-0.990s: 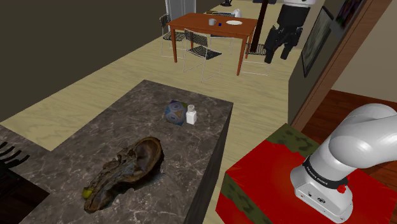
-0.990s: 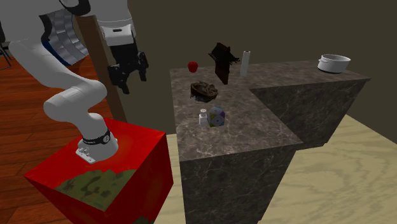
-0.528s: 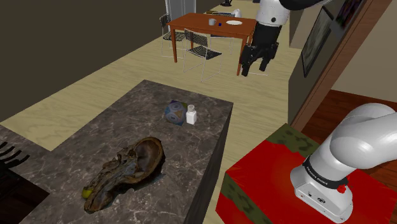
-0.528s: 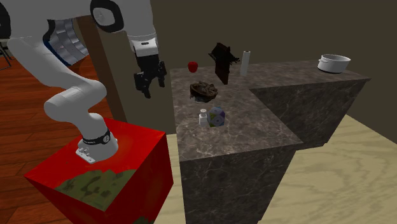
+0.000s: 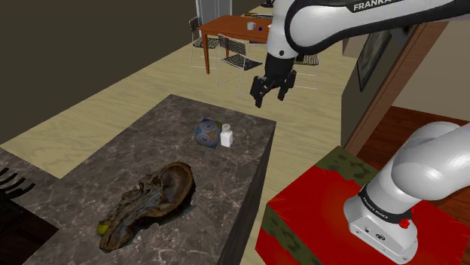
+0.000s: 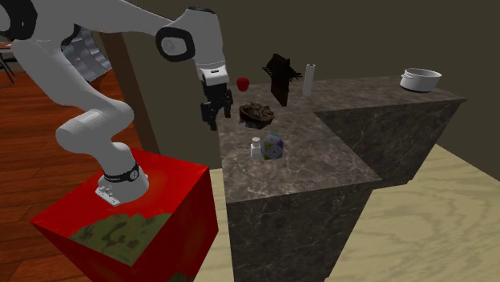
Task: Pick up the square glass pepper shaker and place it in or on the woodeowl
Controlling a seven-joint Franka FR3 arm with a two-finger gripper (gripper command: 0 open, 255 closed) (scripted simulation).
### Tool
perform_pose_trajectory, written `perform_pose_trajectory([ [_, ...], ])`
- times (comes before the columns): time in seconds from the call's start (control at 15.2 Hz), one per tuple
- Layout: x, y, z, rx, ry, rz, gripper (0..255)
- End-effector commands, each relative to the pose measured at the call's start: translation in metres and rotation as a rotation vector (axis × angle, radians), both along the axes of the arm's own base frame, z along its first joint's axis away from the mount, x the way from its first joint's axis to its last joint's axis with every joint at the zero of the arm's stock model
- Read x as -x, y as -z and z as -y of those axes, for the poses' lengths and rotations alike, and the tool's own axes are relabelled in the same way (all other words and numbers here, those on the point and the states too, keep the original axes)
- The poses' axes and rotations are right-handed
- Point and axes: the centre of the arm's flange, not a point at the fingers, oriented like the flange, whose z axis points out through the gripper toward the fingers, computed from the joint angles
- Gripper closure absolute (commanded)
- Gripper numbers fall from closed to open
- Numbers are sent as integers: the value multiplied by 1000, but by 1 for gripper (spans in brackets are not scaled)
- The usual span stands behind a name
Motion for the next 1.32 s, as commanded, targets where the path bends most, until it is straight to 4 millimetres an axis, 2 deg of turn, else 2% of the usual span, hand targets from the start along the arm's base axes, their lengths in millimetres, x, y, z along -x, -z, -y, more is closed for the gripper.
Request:
perform_pose_trajectory([
  [0.0, -11, 15, -20, 7, 9, 13, 0],
  [0.73, -76, 92, -120, 51, 50, 75, 0],
  [1.25, -81, 132, -119, 51, 50, 75, 0],
])
